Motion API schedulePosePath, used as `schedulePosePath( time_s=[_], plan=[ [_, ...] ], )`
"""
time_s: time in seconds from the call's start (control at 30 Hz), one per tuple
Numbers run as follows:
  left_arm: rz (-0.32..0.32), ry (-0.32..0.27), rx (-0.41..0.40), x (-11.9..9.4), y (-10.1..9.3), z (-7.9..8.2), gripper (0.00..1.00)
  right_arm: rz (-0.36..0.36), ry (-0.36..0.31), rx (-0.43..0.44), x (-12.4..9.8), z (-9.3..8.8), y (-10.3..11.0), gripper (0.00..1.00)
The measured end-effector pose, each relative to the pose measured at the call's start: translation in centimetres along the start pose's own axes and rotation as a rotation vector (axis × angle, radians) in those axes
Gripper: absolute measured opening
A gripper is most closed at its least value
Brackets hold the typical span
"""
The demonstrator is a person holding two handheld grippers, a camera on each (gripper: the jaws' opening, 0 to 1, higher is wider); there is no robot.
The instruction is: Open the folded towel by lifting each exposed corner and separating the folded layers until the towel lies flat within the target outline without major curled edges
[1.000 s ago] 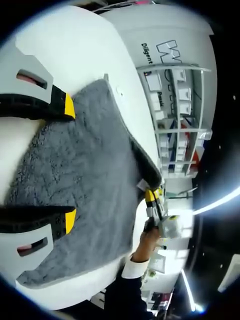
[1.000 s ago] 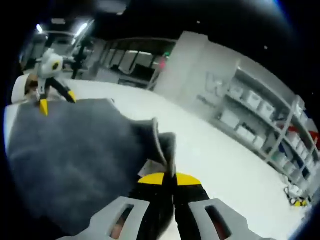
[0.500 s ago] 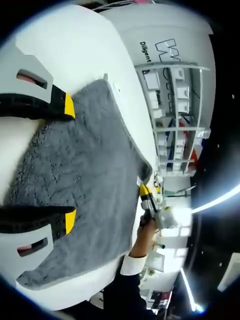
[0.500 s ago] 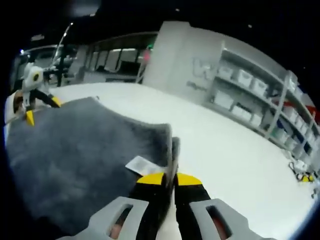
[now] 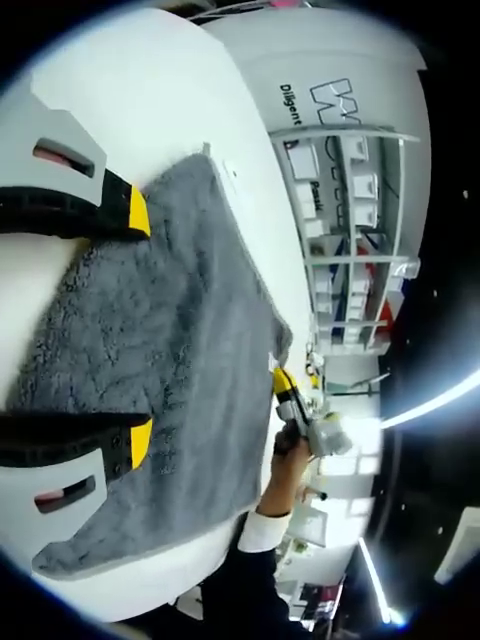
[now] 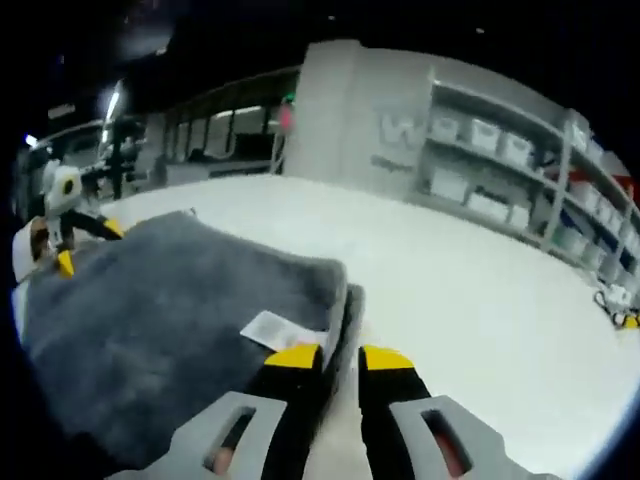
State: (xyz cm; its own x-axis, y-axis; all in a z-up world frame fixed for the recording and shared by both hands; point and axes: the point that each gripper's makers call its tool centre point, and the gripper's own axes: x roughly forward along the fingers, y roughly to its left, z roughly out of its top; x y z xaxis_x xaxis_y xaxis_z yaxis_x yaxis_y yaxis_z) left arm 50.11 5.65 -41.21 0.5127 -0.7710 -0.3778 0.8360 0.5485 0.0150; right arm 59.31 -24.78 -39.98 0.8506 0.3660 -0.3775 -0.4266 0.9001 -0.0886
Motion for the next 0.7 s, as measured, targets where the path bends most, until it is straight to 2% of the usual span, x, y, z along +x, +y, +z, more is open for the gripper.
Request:
schedulePosePath(
  time_s=[0.13,0.37,0.53,0.7],
  plan=[
    [0.001,0.003,0.002,0.3,-0.2,0.1,0.69,0.019,-0.004,0.045,-1.1,-0.5,-0.6,0.12],
    [0.007,0.002,0.003,0.3,-0.1,0.2,0.69,0.069,-0.028,0.108,-2.1,-0.1,0.1,0.14],
    [0.014,0.009,0.006,0.3,-0.1,0.3,0.68,0.107,0.005,0.139,-2.2,-0.8,1.0,0.18],
    [0.013,0.007,0.004,0.4,-0.1,0.4,0.68,0.140,0.039,0.122,-2.0,-1.3,2.1,0.13]
  ],
)
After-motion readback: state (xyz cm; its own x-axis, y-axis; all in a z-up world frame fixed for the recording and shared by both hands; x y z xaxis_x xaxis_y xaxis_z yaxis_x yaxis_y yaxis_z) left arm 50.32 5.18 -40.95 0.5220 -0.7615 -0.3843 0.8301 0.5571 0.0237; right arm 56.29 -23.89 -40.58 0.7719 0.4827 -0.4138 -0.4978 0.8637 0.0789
